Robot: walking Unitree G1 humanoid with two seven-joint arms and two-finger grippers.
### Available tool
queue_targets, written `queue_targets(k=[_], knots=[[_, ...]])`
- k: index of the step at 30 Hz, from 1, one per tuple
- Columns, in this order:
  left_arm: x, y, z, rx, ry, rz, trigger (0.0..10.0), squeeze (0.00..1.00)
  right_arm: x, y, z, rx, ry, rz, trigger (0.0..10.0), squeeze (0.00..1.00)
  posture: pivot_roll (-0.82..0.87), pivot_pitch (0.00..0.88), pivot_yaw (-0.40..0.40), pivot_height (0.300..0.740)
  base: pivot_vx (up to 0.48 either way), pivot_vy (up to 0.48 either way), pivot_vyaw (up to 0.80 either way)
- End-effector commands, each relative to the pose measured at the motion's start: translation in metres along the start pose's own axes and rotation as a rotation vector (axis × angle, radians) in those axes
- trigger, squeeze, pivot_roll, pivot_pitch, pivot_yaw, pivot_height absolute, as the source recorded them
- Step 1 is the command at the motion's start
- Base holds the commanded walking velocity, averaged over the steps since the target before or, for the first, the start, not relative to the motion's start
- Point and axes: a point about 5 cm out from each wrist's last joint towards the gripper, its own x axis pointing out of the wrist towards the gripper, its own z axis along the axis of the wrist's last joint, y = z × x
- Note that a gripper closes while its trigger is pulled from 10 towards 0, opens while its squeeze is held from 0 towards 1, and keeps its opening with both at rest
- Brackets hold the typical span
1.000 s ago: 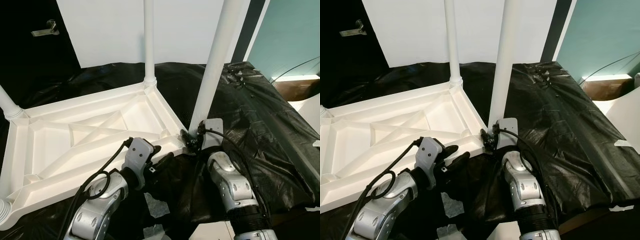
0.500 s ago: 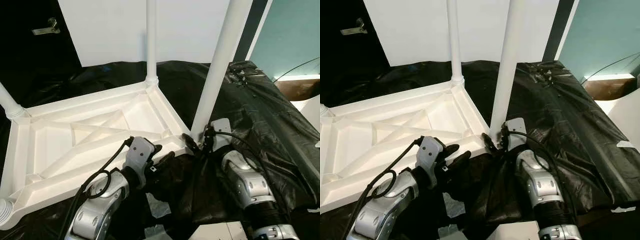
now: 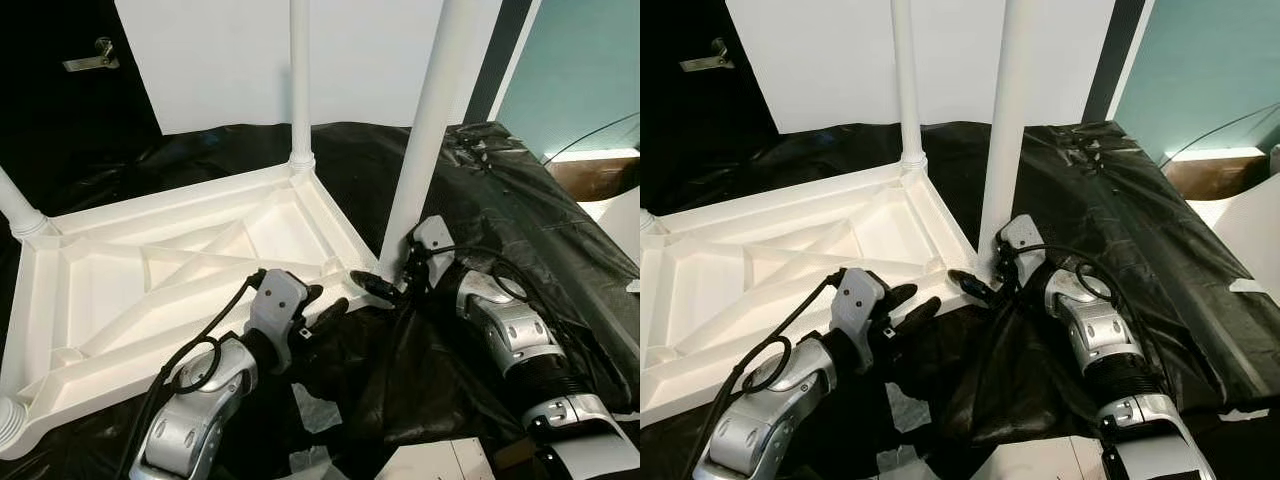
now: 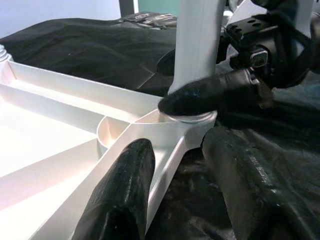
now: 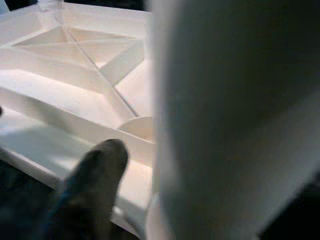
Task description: Building children table
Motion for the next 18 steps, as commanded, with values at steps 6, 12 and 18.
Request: queue_targets(k=[6, 12, 18], knots=[[-0.001, 0.004, 0.001, 0.012, 0.007, 0.024, 10.0, 0.0, 0.003, -0.001, -0.003, -0.041, 0.042, 0.086, 0.0, 0.0, 0.1, 0.0, -0.02, 0.74, 0.0, 0.0, 0.0], [-0.003, 0.003, 0.0, 0.007, 0.009, 0.031, 10.0, 0.0, 0.0, 0.0, -0.008, -0.007, 0.058, 0.084, 0.0, 0.0, 0.11, 0.01, -0.024, 0.74, 0.0, 0.0, 0.0], [-0.005, 0.0, -0.001, 0.0, 0.013, 0.027, 10.0, 0.0, 0.001, 0.006, -0.016, 0.034, 0.061, -0.002, 10.0, 0.0, 0.11, 0.019, -0.018, 0.74, 0.0, 0.0, 0.0]])
